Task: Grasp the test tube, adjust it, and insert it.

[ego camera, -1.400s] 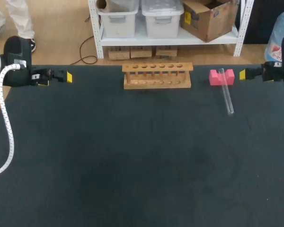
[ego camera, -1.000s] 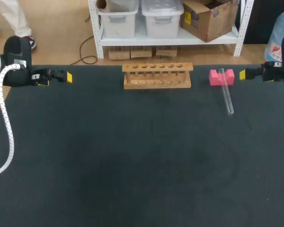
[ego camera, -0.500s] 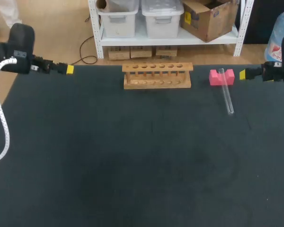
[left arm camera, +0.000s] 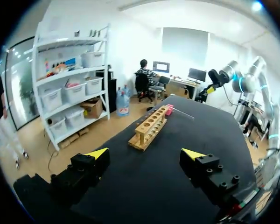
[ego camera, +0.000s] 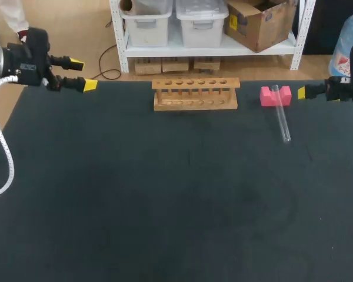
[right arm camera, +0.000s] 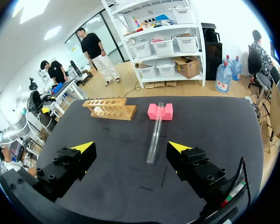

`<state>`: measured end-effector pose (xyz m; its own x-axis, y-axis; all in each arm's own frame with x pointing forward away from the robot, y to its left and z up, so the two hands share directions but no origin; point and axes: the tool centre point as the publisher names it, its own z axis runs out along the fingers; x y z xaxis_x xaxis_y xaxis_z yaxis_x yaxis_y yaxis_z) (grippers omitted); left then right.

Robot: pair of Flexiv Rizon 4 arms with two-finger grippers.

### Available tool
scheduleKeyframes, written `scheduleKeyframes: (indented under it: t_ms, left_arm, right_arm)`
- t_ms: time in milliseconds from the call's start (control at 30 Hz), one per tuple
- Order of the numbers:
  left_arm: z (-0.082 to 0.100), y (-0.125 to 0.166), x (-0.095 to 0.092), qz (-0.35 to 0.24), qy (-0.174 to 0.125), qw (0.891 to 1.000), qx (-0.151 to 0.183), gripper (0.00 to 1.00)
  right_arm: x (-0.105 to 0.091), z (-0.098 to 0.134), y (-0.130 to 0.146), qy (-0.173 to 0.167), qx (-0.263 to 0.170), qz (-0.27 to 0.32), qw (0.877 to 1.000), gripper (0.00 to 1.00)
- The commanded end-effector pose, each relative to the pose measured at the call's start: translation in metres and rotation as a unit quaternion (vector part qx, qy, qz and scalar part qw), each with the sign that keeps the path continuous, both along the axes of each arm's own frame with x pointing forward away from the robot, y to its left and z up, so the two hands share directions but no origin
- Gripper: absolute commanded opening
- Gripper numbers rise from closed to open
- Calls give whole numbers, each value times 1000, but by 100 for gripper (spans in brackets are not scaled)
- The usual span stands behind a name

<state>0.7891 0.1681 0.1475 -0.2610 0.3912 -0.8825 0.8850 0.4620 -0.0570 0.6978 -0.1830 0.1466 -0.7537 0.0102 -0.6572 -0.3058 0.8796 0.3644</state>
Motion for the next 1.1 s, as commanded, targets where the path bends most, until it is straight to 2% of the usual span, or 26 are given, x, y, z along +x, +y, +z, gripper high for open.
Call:
scheduleKeyframes:
  t_ms: [33, 200, 567, 933, 1100]
  left_arm:
    - [-14, -7, 22, -142, 7, 988, -61, 100]
    - [-22, -14, 28, -169, -2, 984, -62, 100]
    - [-35, -32, 34, -177, 5, 982, -62, 100]
    - [-39, -49, 41, -160, 9, 985, -64, 100]
    - [-38, -53, 40, -143, -4, 988, -55, 100]
  right_arm:
    - [-1, 1, 1, 0, -2, -2, 1000, 100]
    - [-1, 1, 1, 0, -2, -2, 1000, 100]
    - [-1, 1, 1, 0, -2, -2, 1000, 100]
    - [-1, 1, 1, 0, -2, -2, 1000, 100]
    - [-1, 1, 1, 0, -2, -2, 1000, 100]
